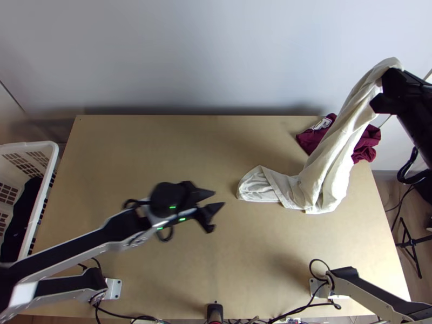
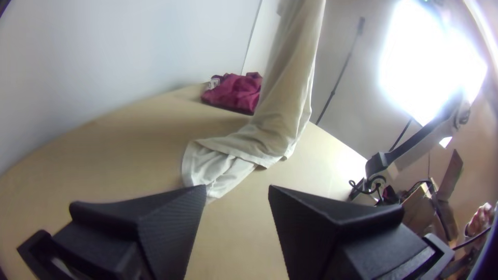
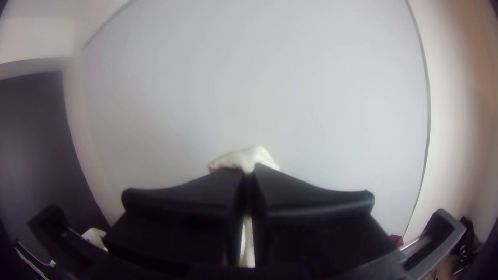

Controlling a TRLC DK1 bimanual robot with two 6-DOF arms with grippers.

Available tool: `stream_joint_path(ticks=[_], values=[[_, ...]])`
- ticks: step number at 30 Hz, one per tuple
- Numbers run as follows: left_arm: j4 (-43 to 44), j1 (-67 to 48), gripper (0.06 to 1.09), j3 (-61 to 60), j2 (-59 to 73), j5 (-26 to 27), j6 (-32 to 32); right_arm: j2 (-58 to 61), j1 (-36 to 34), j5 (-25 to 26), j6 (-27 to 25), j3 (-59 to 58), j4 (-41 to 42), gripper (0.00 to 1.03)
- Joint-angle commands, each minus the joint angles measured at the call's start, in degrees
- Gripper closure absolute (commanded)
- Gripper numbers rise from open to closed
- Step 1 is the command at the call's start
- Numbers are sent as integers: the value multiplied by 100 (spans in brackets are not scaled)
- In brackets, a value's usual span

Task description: Fold the t-shirt

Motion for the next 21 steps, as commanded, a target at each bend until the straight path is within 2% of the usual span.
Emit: stream_joint_path(ticks=[1,8,21], values=[[966,-634,47,891,1782,-625,530,1,20,99,79,10,39,100],[1933,-968,46,1805,3030,-924,706,-8,29,134,131,-8,-22,100],[2021,-1671,46,3827,4911,-1434,856,1,125,284,166,-16,4,100]])
